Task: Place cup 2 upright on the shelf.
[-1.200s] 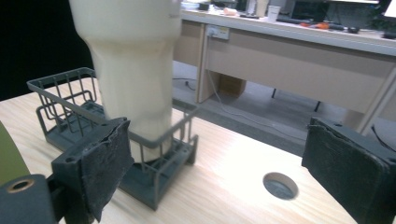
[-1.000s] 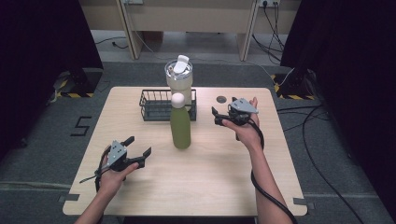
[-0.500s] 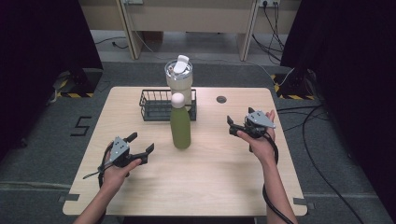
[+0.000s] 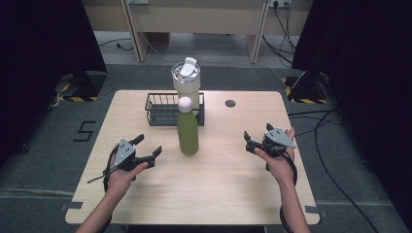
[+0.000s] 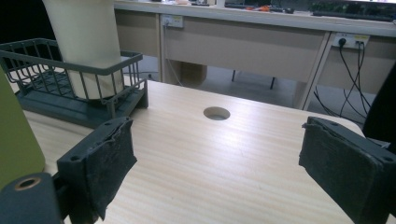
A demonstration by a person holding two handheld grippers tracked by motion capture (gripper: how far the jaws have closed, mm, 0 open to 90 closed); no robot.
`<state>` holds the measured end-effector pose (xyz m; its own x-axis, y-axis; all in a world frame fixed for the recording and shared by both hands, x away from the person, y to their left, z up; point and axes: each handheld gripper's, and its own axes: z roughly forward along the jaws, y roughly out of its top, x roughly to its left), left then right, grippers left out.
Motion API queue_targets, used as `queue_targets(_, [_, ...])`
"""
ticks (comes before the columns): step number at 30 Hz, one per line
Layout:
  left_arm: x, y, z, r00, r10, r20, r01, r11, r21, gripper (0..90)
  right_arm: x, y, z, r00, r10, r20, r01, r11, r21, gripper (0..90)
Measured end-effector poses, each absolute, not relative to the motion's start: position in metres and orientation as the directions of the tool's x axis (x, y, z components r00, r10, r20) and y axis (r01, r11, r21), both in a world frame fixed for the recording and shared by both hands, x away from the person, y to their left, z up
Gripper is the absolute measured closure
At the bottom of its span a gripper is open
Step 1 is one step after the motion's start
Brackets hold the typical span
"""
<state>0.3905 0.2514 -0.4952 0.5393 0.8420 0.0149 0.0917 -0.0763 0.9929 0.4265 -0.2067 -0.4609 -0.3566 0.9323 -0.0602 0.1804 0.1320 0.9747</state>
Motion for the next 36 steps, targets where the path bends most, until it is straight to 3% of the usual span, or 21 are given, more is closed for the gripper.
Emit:
queue_targets(21, [0.405,0.228,-0.473,0.592,0.805,0.034,0.032,-0.066,0.997,14.5,0.410,-0.225,-0.461,-0.300,0.951,-0.071,0.175,0.129,0.976,10.6])
queue_targets(36, [0.419,0.201,-0.464,0.649,0.761,0.026,0.018,-0.050,0.999,13.7,0.409,-0.222,-0.465,-0.319,0.945,-0.071,0.193,0.138,0.971,10.8])
